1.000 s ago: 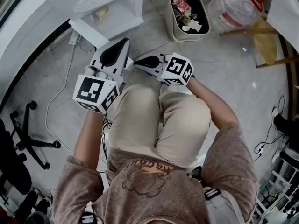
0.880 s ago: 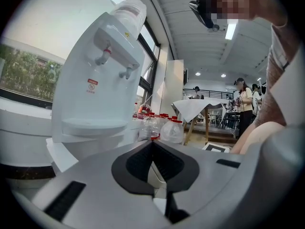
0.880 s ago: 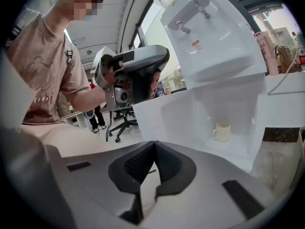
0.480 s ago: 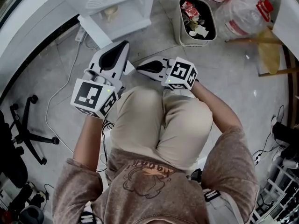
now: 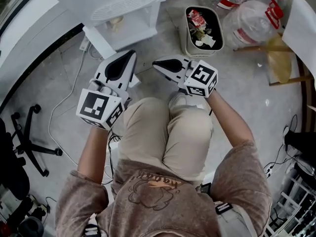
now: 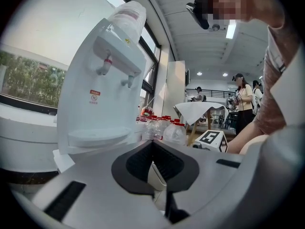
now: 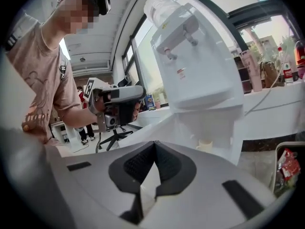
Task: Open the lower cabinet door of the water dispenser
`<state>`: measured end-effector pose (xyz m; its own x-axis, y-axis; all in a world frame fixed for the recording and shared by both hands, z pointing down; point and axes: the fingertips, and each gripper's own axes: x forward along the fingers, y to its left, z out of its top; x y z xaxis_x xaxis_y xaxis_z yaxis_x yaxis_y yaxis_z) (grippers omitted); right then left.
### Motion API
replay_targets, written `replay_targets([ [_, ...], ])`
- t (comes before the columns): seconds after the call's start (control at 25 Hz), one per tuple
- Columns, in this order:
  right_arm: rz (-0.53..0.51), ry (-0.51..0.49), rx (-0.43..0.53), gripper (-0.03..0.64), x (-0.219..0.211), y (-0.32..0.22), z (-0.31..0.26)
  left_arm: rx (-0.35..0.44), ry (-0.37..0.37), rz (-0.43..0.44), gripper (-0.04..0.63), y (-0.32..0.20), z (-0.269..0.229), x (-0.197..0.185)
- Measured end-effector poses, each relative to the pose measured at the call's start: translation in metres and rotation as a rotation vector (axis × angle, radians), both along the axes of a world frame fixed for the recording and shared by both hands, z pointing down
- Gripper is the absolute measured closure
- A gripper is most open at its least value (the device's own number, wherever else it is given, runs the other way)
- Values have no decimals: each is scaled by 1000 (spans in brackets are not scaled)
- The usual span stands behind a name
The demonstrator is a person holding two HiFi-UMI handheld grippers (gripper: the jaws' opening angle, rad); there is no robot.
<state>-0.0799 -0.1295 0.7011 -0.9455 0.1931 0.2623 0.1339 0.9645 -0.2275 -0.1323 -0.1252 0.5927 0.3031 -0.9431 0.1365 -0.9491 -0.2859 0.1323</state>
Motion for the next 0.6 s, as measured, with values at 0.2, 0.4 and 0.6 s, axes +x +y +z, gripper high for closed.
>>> replay_targets([
  [0.2, 115, -8, 10, 611, 17, -32, -46, -18, 8, -8, 583, -4, -35, 1],
  [0.4, 206, -43, -10, 611, 29, -48, -138, -53, 10, 3, 583, -11, -107, 5],
  [0.6, 231, -46, 20, 611, 35, -44, -250, -50, 20, 33, 583, -16, -211, 17],
])
